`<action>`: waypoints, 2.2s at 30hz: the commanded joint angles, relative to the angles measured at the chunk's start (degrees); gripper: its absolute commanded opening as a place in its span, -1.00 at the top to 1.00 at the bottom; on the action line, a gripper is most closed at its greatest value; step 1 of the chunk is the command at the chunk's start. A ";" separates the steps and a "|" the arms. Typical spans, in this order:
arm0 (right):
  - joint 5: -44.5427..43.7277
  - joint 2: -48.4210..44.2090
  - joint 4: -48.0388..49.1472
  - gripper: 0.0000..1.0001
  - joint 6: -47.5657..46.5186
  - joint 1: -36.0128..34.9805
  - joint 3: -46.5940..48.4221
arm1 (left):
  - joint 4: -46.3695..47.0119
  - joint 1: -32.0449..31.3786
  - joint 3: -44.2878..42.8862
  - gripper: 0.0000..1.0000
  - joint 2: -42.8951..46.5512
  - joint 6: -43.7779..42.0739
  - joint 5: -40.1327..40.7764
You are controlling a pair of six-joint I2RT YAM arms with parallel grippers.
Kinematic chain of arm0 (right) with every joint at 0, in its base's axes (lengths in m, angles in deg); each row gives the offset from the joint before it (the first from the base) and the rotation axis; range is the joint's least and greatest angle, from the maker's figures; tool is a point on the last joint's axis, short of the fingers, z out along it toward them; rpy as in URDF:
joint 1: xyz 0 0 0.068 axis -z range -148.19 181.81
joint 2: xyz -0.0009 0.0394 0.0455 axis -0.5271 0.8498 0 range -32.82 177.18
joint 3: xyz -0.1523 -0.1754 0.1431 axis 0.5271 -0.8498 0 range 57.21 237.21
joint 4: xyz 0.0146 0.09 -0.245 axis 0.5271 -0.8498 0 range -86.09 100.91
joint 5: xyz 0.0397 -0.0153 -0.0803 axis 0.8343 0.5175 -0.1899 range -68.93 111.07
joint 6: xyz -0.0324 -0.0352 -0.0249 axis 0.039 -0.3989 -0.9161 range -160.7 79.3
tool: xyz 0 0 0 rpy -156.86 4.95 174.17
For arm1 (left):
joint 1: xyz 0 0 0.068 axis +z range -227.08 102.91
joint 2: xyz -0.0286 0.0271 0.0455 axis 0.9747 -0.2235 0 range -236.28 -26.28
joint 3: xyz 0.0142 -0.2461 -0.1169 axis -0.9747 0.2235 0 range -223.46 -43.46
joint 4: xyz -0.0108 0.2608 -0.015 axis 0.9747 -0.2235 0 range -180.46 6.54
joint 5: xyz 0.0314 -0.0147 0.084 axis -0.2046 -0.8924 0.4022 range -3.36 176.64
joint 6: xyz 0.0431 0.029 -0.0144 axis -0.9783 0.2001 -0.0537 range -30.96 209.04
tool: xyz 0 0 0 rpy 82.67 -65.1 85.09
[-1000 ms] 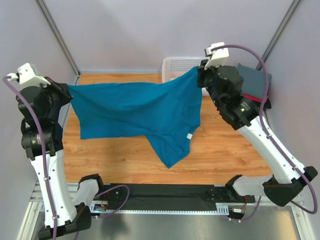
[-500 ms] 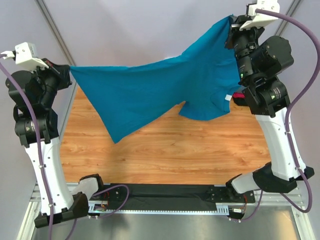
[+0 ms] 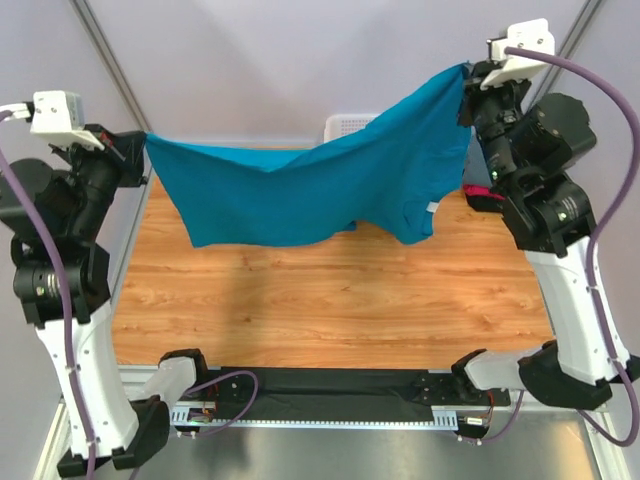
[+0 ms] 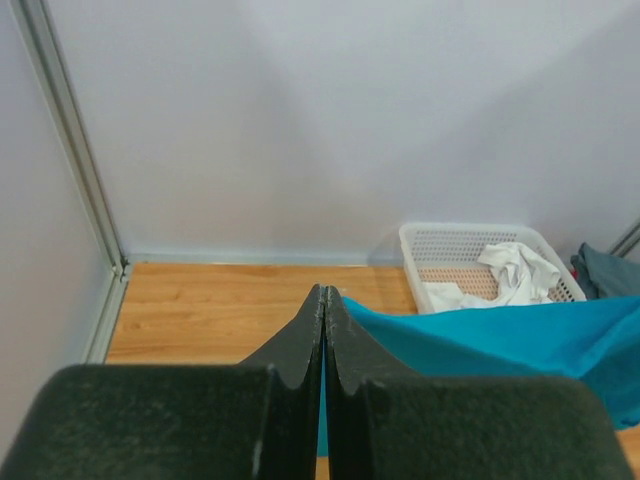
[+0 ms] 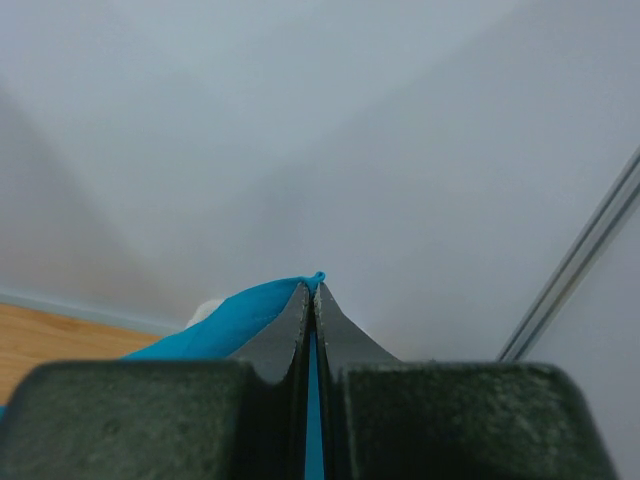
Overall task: Fold and stack the t-shirts
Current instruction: Flatten the tshirt out
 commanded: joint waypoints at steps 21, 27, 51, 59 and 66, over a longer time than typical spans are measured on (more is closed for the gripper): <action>-5.13 -12.11 -17.07 1.00 -0.12 -2.74 8.09 | -22.96 -1.42 -12.15 1.00 12.15 -0.97 14.68; -13.31 -6.29 -9.08 0.99 0.76 -2.65 -0.07 | -16.41 -1.42 -3.74 1.00 4.23 1.49 13.01; -4.28 18.93 23.98 0.99 5.77 7.81 -28.04 | 19.73 -1.42 24.06 1.00 -27.66 -3.60 17.04; -1.73 26.49 27.06 0.99 6.21 8.69 -21.62 | 20.01 -1.42 15.11 1.00 -39.10 -5.37 14.07; -3.83 18.69 24.09 0.99 3.84 8.69 -18.89 | 18.86 -1.42 11.49 1.00 -32.09 -6.77 11.52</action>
